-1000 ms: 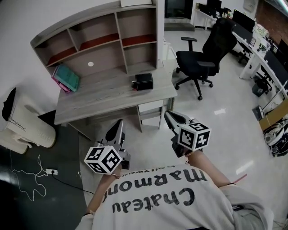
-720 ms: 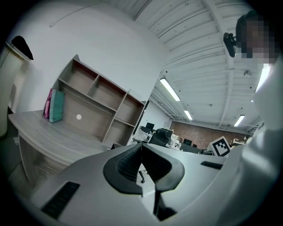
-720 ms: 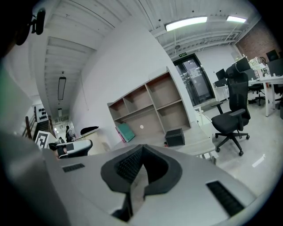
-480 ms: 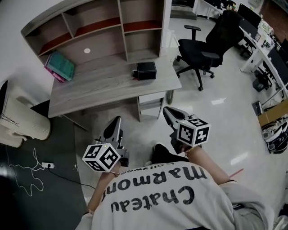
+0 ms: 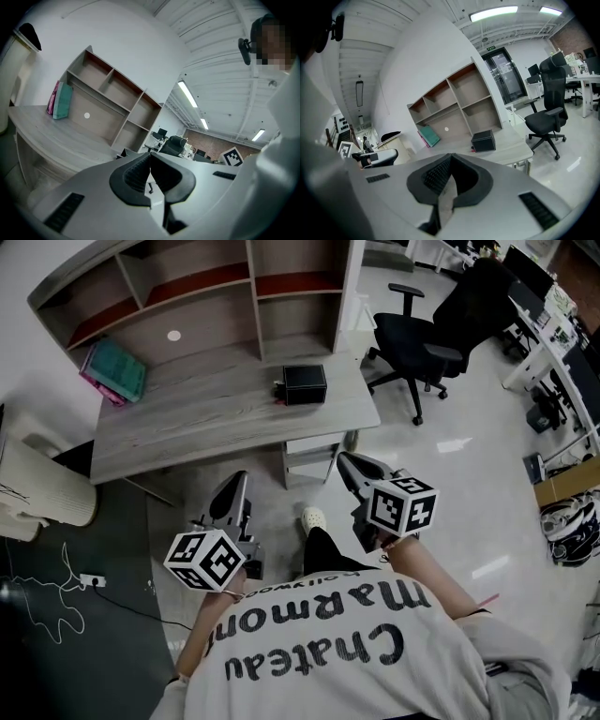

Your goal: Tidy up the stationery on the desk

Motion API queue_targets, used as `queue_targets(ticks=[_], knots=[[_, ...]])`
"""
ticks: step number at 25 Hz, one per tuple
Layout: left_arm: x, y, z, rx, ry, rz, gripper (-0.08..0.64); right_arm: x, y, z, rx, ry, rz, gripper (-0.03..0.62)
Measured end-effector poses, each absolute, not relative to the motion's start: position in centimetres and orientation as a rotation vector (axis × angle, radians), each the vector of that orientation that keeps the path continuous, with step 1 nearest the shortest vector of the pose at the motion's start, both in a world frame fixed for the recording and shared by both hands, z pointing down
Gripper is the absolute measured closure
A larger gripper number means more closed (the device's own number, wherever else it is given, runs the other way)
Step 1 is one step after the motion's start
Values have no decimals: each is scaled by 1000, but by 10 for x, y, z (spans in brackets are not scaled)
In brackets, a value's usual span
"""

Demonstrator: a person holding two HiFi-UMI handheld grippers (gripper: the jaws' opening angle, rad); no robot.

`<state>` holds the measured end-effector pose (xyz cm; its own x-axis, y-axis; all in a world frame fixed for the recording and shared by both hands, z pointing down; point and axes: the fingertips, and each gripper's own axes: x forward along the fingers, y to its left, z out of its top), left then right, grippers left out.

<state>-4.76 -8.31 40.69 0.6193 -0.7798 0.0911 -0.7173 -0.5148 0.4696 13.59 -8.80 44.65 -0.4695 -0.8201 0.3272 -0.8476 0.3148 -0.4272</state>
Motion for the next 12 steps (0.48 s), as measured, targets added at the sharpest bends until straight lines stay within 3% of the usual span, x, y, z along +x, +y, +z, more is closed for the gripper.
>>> queue_targets(ticks=[12], knots=[[-47,-191,388,2353,-1290,-214,544,143,-210,429,1512,-2604,902,574]])
